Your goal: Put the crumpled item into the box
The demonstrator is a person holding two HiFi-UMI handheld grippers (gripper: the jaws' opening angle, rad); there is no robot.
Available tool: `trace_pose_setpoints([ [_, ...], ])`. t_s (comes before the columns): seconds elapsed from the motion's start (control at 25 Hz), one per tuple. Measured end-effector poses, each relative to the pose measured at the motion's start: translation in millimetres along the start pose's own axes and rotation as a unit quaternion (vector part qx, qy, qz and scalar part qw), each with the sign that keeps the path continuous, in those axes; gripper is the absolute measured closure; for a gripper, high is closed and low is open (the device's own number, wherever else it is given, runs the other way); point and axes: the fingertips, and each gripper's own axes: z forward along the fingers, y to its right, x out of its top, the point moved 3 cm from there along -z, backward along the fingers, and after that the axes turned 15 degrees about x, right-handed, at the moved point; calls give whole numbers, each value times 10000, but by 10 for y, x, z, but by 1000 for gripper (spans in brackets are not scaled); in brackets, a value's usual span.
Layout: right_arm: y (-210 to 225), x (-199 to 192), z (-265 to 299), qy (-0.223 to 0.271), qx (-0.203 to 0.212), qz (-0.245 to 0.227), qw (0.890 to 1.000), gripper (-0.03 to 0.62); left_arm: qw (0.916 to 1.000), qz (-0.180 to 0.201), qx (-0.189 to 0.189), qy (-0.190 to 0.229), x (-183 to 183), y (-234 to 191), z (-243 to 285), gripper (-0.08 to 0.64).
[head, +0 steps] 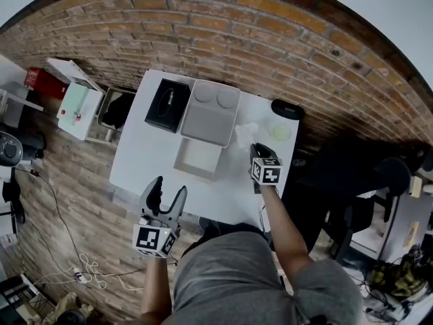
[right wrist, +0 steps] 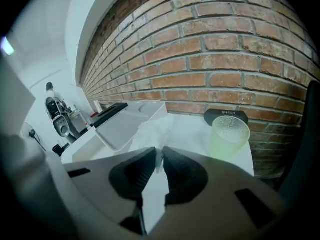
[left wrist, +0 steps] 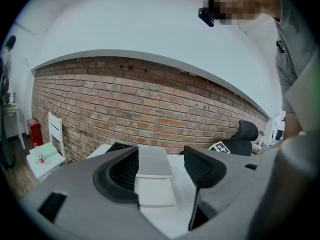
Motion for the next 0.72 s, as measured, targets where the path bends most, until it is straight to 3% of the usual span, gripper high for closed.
trace_pose_setpoints([
  [0.32,-440,134,-67,100,459,-288,9985,540,9999,-83,70,91,-19,-42,-176,290],
  [0.72,-1139,91,147,-148,1211,-668,9903,541,9995,-165,204,191,-14,-102,-338,290],
])
